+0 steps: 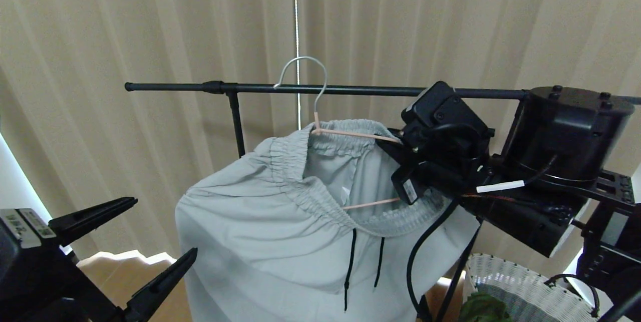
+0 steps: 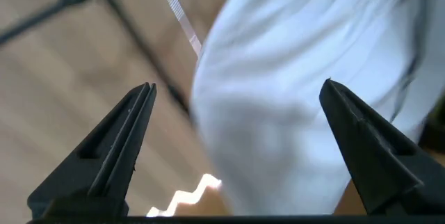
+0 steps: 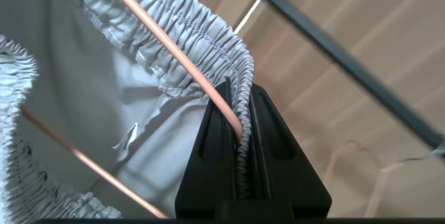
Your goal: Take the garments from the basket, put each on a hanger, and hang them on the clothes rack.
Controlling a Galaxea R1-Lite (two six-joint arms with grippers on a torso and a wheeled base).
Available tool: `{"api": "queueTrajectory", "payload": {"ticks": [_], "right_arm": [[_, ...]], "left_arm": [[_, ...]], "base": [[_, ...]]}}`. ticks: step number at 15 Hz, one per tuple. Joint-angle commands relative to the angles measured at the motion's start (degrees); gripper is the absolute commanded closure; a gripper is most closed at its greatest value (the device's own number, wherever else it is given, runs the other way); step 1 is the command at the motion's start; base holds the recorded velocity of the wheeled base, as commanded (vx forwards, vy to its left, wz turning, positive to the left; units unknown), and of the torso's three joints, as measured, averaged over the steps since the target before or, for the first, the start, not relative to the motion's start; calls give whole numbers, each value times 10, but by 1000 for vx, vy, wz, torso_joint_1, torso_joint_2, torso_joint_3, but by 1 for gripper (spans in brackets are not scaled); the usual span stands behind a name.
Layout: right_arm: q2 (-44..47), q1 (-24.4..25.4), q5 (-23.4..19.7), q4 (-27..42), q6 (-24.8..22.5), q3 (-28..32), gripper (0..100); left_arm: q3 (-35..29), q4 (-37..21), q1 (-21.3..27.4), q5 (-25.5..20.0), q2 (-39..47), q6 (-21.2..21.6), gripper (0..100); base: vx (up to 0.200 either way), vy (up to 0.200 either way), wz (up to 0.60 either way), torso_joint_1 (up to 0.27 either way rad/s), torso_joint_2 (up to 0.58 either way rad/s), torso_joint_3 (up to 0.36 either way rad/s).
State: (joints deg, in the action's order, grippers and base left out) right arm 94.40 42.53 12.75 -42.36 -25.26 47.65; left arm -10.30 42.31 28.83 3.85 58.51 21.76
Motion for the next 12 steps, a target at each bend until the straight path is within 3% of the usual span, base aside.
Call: {"api": "queueTrajectory", "payload": {"ticks": [1, 5, 12], "right_arm": [[-21, -2, 0, 1, -1, 1, 100], [-39, -3, -1, 1, -1, 1, 100], [-59, -2, -2, -4, 0, -5, 100]], "left_arm": [[31, 0, -53, -32, -2, 0, 0], [31, 2, -145, -131, 52, 1, 0], [-9, 7, -153, -155, 127, 7, 0]], "base": [[0, 0, 0, 0, 0, 0], [0, 0, 0, 0, 0, 0], [0, 0, 0, 0, 0, 0]]}}
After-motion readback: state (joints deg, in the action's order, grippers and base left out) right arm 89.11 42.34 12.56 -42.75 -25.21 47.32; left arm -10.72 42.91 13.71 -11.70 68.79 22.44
